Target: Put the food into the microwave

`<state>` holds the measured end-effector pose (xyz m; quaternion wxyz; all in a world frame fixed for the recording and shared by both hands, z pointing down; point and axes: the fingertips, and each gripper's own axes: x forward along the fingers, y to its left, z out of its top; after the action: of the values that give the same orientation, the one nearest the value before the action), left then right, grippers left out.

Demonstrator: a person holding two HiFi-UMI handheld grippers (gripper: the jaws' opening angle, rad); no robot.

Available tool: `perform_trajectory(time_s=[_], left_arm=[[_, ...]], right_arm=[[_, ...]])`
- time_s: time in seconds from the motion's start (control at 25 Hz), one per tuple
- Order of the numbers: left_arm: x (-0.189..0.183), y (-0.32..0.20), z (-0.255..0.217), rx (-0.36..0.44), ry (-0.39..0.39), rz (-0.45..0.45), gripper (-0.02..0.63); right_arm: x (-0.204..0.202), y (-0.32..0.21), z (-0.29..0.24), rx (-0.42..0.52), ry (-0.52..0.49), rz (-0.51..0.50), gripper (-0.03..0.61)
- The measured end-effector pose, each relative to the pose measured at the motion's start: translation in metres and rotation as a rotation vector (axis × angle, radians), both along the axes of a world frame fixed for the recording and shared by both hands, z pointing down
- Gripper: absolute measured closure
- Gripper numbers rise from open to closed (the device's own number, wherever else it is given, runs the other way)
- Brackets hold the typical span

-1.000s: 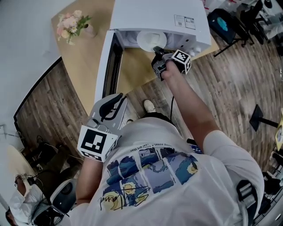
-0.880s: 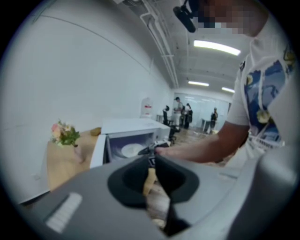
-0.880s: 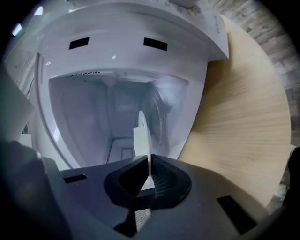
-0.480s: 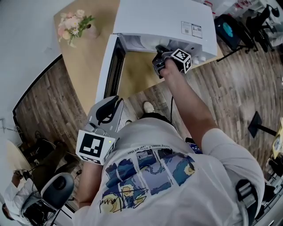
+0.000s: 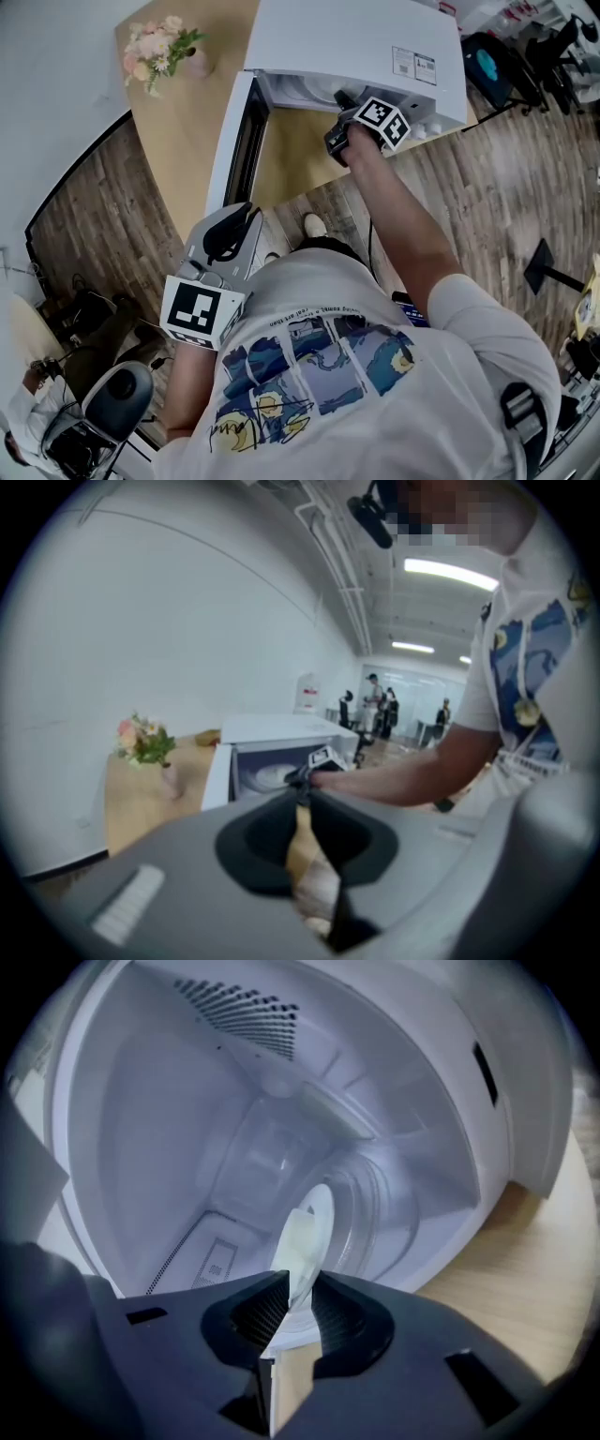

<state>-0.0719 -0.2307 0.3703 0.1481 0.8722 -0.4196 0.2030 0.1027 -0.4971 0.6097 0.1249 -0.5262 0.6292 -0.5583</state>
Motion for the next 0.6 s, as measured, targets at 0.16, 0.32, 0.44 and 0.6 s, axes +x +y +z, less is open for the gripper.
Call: perform_trajectory(time_s=[0.16,0.32,0.44,0.6], left_arm=[[0.0008,-0.0003,0.0003,-0.001,-0.002,0.01,0.563],[0.0004,-0.001,0.001,0.0,-0.002,0.014,0.563],[0.0006,-0.0004,0.0014,0.001,-0.003,0.015,0.563],[0.0007,0.0017,0.0019,-0.002,-0.004,0.02,0.563]], right_arm=[[-0.0025,-0.0017,-0.0037,0.036,0.154,-0.086,0.479],[-0.0033,-0.0008,-0.0047,0.072,0.277,-0.161,0.454],[-0.0026,0.0022,-0.0048,0.086,0.329,-0.192,0.449],[-0.0024,0.0056,-0.0059,0.105,0.404,-0.225,0.436]])
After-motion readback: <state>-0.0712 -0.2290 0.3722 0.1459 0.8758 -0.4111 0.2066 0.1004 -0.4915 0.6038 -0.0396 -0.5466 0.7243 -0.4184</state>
